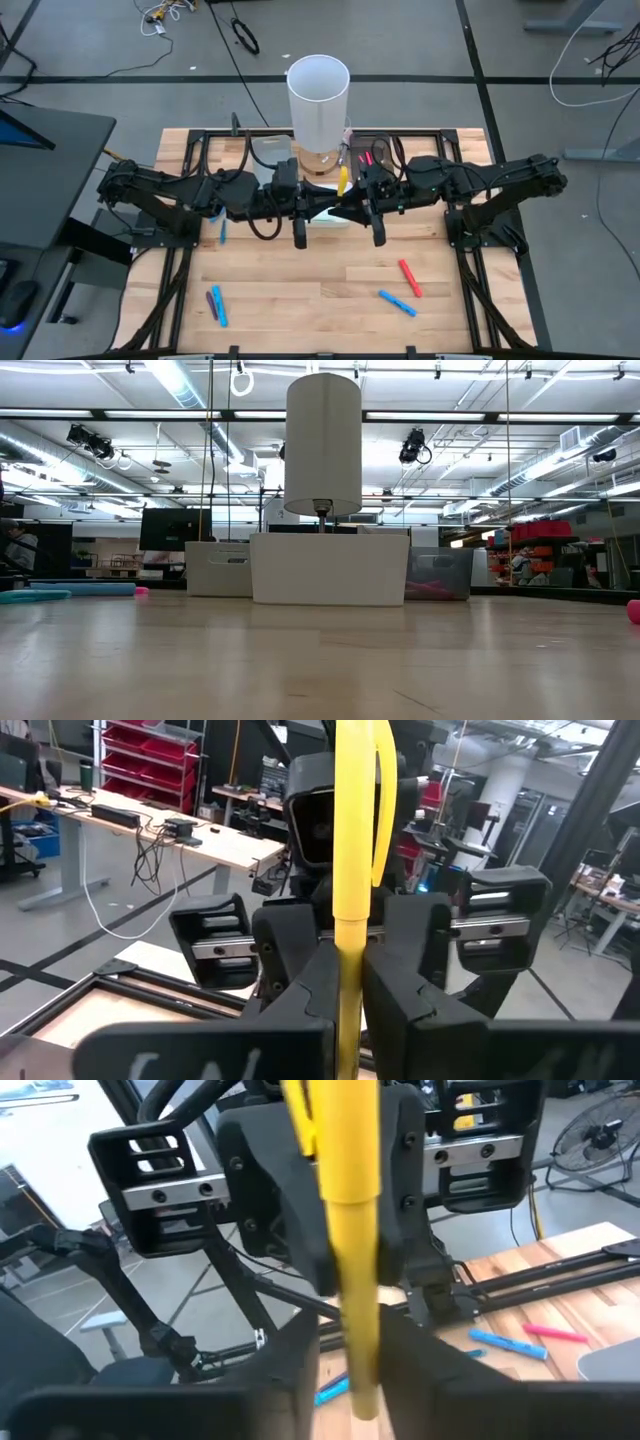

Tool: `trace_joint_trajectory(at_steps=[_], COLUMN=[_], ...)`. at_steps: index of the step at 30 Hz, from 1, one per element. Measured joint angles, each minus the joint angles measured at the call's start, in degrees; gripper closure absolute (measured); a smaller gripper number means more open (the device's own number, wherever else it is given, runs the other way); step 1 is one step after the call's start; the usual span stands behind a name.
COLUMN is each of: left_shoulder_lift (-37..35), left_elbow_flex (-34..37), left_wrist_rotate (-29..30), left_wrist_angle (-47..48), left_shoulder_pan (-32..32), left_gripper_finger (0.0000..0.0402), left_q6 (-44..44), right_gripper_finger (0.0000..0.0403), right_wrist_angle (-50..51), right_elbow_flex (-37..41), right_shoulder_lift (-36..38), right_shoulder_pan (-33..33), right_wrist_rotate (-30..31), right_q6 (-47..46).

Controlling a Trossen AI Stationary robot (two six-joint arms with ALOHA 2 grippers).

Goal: Pick & Place Markers
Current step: Put the yellow marker pen into the black bin

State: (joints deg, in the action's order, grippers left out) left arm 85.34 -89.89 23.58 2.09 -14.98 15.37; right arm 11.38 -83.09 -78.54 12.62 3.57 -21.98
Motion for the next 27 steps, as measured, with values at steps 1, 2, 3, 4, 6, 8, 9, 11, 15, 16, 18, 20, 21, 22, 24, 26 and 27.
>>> trace_joint_trajectory(at_steps=[1, 2, 3, 4, 6, 8, 9, 11, 15, 16, 18, 20, 21, 22, 24, 26, 27], left_shoulder_lift=[0.0, 0.0, 0.0, 0.0, 0.0, 0.0, 0.0, 0.0, -1.0, -1.6, -2.7, -3.9, -4.4, -4.9, -6.0, -7.2, -7.6], left_elbow_flex=[0.0, 0.0, 0.0, 0.0, 0.0, 0.0, 0.0, 0.0, -0.1, -0.1, 0.0, -0.1, -0.1, -0.1, 0.0, 0.0, 0.0], left_wrist_rotate=[-0.2, -0.4, -0.7, -1.2, -1.4, -1.7, -1.7, -1.6, -0.3, 0.3, 1.8, 3.6, 3.8, 3.8, 3.8, 3.8, 3.8], left_wrist_angle=[0.0, 0.0, 0.0, 0.1, 0.2, 0.4, 0.5, 1.0, 2.4, 3.7, 6.0, 8.7, 10.0, 11.1, 13.7, 15.3, 16.0], left_shoulder_pan=[0.0, 0.0, 0.0, 0.0, 0.0, 0.0, 0.0, 0.0, 0.0, -0.2, -0.7, -0.7, -0.7, -0.7, -0.7, -0.7, -0.7], left_gripper_finger=[0.0375, 0.0375, 0.0375, 0.0375, 0.0372, 0.0357, 0.0346, 0.0322, 0.0276, 0.0263, 0.0236, 0.0209, 0.0197, 0.0185, 0.0166, 0.0153, 0.0149], left_q6=[0.1, 0.1, 0.3, 0.7, 1.0, 1.1, 1.0, 0.8, 1.3, 1.3, 1.5, 2.0, 2.0, 2.0, 2.3, 2.3, 2.4], right_gripper_finger=[0.0326, 0.0341, 0.0356, 0.037, 0.0384, 0.0384, 0.0383, 0.0383, 0.0383, 0.0383, 0.0383, 0.0383, 0.0383, 0.0383, 0.0383, 0.0383, 0.0383], right_wrist_angle=[0.0, 0.2, 0.2, 0.2, 0.3, 0.3, 0.3, 0.7, 2.8, 3.7, 5.4, 7.7, 8.0, 8.7, 10.8, 12.4, 13.1], right_elbow_flex=[0.0, 0.0, 0.0, 0.0, 0.0, 0.0, 0.0, 0.0, 0.0, 0.0, 0.0, 0.0, 0.0, 0.0, 0.0, -0.1, 0.0], right_shoulder_lift=[0.0, 0.0, 0.0, 0.0, 0.0, 0.0, 0.0, 0.1, 1.1, 1.4, 1.7, 2.5, 2.8, 3.3, 3.9, 4.4, 4.6], right_shoulder_pan=[0.1, 0.2, 0.4, 0.6, 1.0, 1.4, 1.5, 1.8, 2.6, 2.6, 2.9, 3.5, 3.8, 4.0, 4.8, 5.5, 5.8], right_wrist_rotate=[0.0, 0.2, 0.1, 0.2, 0.3, 0.5, 0.4, 0.5, 3.0, 3.9, 5.9, 9.5, 11.7, 14.1, 18.7, 23.1, 25.4], right_q6=[-0.1, -0.1, 0.0, 0.2, 0.2, -0.3, -1.1, -2.7, -3.1, -3.1, -3.1, -3.6, -3.8, -4.2, -4.8, -5.5, -5.9])
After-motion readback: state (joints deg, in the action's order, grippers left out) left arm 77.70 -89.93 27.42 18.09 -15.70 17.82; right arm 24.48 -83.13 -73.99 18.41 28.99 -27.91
